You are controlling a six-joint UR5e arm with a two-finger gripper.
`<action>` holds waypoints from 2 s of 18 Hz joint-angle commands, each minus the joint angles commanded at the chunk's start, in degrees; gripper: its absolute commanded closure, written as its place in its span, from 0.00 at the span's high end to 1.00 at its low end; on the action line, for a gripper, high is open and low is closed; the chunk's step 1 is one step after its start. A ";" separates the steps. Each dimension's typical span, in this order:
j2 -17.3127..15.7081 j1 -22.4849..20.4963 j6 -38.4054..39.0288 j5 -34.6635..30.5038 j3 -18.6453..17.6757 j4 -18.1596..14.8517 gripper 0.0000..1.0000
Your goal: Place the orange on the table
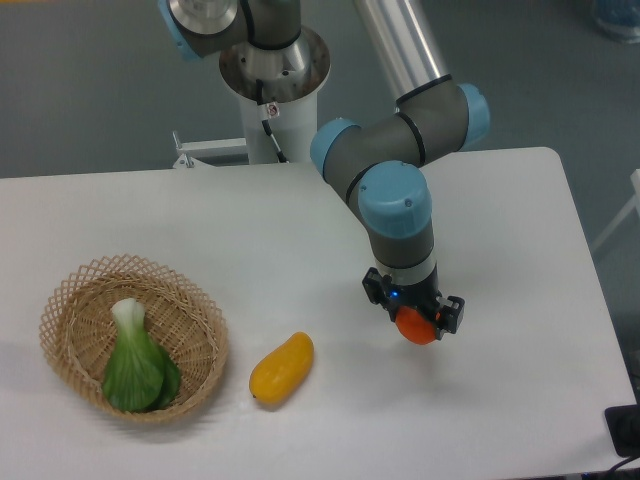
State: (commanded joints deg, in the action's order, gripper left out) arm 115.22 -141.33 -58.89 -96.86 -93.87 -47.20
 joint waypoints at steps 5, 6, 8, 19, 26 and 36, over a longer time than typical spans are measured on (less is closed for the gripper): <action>-0.09 -0.09 0.00 0.00 -0.52 0.00 0.69; -0.09 -0.09 0.00 0.09 -0.79 -0.09 0.69; -0.61 -0.09 0.09 0.18 -2.45 0.00 0.69; -1.14 1.58 -0.09 -0.52 -6.85 0.26 0.70; -0.70 6.76 2.81 -4.57 -7.47 0.53 0.71; -0.79 9.76 2.20 -6.68 -9.14 0.53 0.81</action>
State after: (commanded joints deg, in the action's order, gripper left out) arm 114.43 -131.57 -56.69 -103.54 -103.01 -46.67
